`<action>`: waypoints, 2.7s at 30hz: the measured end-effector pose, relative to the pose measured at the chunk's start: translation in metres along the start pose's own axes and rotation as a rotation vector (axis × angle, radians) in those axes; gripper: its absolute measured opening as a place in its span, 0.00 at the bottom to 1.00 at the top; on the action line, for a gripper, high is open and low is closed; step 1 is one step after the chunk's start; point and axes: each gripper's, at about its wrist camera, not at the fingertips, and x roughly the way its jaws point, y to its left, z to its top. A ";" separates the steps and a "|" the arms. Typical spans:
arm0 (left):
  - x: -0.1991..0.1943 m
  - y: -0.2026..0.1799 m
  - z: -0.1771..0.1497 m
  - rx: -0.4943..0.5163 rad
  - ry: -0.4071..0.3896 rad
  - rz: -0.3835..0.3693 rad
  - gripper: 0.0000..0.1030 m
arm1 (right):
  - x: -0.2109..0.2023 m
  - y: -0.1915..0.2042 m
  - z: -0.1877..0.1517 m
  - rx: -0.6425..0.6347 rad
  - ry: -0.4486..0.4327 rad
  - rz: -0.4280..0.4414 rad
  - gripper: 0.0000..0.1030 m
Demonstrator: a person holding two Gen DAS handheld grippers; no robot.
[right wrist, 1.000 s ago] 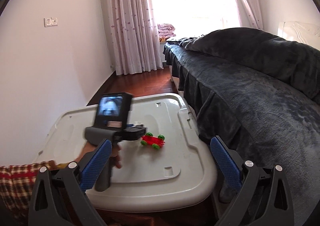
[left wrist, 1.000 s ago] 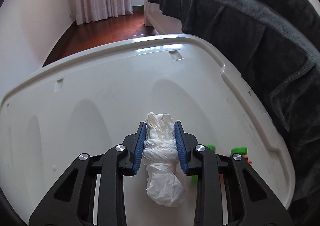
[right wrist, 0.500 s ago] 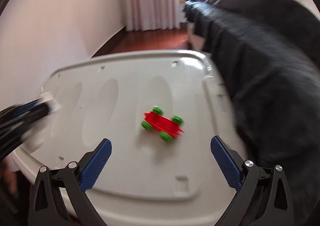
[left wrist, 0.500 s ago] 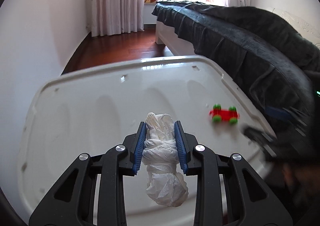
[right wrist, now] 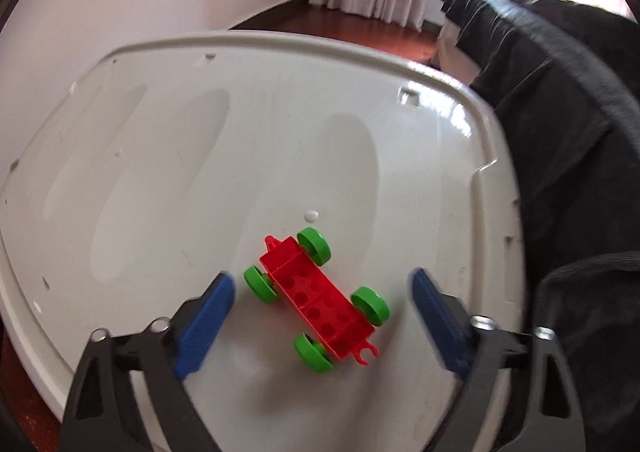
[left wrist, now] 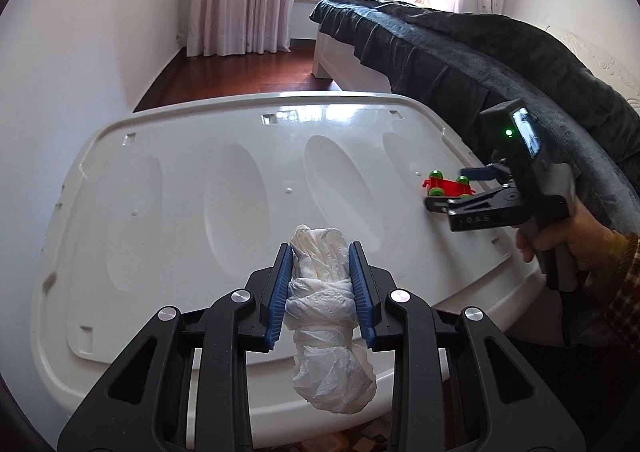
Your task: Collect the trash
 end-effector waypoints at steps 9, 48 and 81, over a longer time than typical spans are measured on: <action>0.002 -0.003 -0.003 0.000 0.010 -0.024 0.28 | -0.013 0.016 -0.005 0.003 0.004 0.002 0.38; -0.092 0.014 -0.189 -0.144 0.172 0.083 0.29 | -0.142 0.199 -0.196 0.075 -0.003 0.163 0.38; -0.118 0.023 -0.149 -0.153 -0.025 0.295 0.90 | -0.162 0.176 -0.176 0.094 -0.181 -0.093 0.95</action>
